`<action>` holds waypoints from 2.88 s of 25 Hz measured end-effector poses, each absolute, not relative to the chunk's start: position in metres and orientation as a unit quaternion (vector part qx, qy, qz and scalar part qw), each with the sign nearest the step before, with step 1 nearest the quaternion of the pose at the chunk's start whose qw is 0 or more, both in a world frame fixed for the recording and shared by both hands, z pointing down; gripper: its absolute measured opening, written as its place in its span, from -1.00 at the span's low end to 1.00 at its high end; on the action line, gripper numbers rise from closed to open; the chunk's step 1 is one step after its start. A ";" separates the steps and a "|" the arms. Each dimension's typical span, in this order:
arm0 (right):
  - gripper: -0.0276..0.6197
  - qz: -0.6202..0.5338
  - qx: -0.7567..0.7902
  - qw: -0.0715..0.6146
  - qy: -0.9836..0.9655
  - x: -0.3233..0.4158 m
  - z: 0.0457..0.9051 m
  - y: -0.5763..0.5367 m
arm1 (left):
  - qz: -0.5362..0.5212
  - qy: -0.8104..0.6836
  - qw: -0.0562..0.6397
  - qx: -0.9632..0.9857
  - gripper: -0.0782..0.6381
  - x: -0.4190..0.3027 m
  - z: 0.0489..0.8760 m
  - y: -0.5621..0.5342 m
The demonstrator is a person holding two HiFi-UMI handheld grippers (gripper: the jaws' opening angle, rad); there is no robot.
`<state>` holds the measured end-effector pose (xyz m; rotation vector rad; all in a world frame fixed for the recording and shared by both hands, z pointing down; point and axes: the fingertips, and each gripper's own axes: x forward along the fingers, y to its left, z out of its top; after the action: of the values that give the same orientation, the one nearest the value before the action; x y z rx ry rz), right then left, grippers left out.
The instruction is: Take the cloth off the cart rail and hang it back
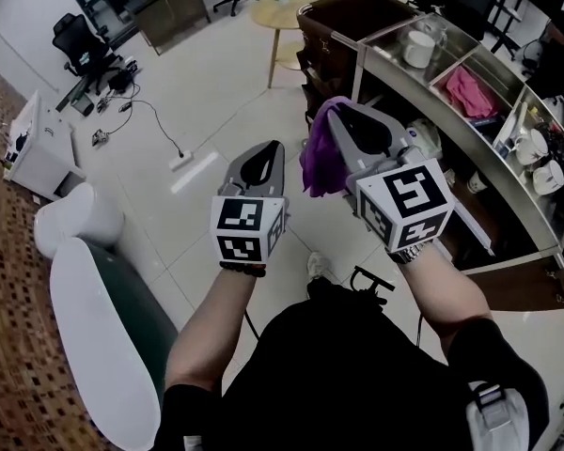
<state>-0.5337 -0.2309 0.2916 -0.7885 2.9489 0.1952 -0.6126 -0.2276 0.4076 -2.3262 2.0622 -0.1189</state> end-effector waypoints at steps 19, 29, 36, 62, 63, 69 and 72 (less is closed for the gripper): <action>-0.82 0.069 -0.268 0.056 0.959 -0.617 0.282 -0.371 | -0.047 0.638 0.015 -0.768 -0.79 -0.692 0.401 -0.387; -0.82 0.066 -0.309 0.055 0.947 -0.657 0.269 -0.448 | -0.052 0.602 0.004 -0.797 -0.79 -0.728 0.402 -0.471; -0.82 0.067 -0.369 0.047 0.926 -0.703 0.250 -0.498 | -0.043 0.548 0.008 -0.835 -0.79 -0.770 0.381 -0.526; -0.82 0.064 -0.511 0.027 0.857 -0.758 0.206 -0.631 | -0.044 0.419 -0.003 -0.907 -0.79 -0.819 0.358 -0.640; -0.82 0.062 -0.511 0.026 0.857 -0.754 0.207 -0.637 | -0.046 0.419 -0.003 -0.907 -0.79 -0.816 0.358 -0.645; -0.82 0.043 -0.518 0.017 0.854 -0.725 0.223 -0.693 | -0.049 0.419 0.001 -0.907 -0.79 -0.792 0.354 -0.689; -0.82 0.020 -0.522 0.007 0.853 -0.712 0.238 -0.733 | -0.055 0.419 -0.005 -0.906 -0.79 -0.785 0.359 -0.720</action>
<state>-0.7119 -0.7326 0.2379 -1.6327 2.6661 0.0638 -0.7847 -0.7199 0.3587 -2.8565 1.3211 -0.1738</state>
